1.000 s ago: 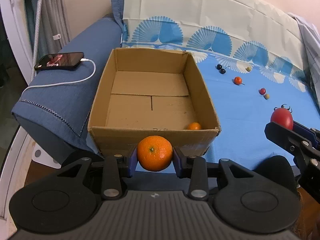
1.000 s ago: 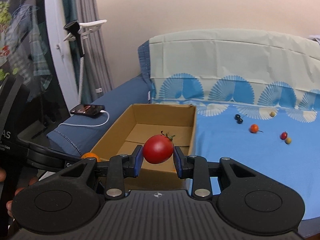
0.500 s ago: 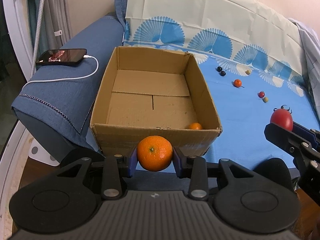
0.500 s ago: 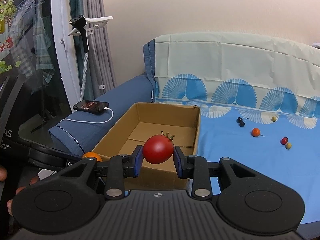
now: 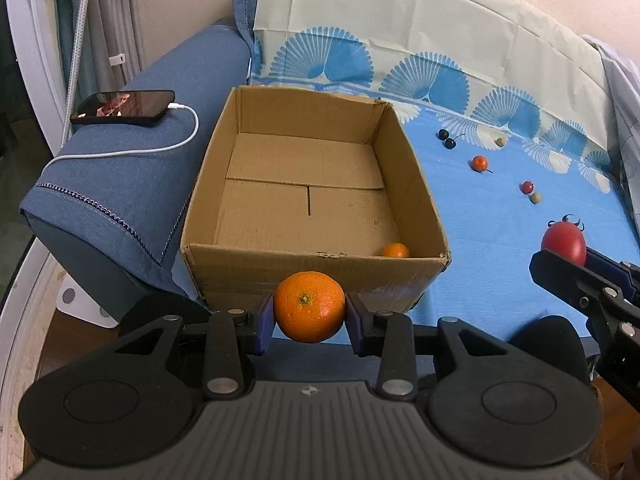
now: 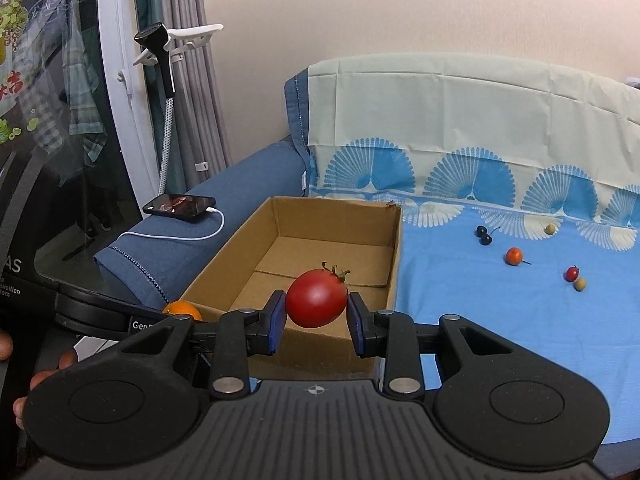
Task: Organize fruits
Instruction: 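Lower the held orange and red tomato into the cardboard box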
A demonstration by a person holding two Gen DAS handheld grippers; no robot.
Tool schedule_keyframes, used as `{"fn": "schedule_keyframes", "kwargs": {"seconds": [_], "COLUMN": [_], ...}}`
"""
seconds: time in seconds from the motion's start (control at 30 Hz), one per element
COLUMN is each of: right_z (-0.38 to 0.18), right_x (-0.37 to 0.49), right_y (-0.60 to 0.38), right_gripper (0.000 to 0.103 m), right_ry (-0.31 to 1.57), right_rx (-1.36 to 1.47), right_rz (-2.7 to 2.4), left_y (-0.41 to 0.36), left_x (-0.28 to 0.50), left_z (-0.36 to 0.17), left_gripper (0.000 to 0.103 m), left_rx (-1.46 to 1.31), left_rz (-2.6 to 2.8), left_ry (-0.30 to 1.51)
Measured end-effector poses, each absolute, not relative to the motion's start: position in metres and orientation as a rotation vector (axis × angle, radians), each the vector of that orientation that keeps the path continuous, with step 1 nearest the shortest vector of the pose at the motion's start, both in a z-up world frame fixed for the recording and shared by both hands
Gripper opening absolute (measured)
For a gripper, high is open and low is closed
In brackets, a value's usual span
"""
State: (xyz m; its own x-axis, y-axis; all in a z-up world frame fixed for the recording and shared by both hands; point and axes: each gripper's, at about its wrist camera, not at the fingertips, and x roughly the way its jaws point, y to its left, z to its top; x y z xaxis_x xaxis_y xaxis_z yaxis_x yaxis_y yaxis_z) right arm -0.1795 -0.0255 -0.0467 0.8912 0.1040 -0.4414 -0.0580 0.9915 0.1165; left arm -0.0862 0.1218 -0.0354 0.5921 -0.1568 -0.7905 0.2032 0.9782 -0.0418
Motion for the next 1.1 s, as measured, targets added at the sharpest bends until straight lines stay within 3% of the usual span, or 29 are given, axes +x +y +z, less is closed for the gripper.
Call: {"fn": "schedule_keyframes", "kwargs": {"seconds": [1.1], "right_z": [-0.074], "right_x": [-0.103], "right_y": [-0.032], "right_gripper": [0.034], "right_ry": [0.571], "right_rx": [0.118], "right_rz": [0.066], "left_y": [0.128], "left_x": [-0.007], "left_z": [-0.052], "left_gripper": [0.041], "left_rx": [0.046], "left_rz": [-0.152], "left_ry": [0.933]}}
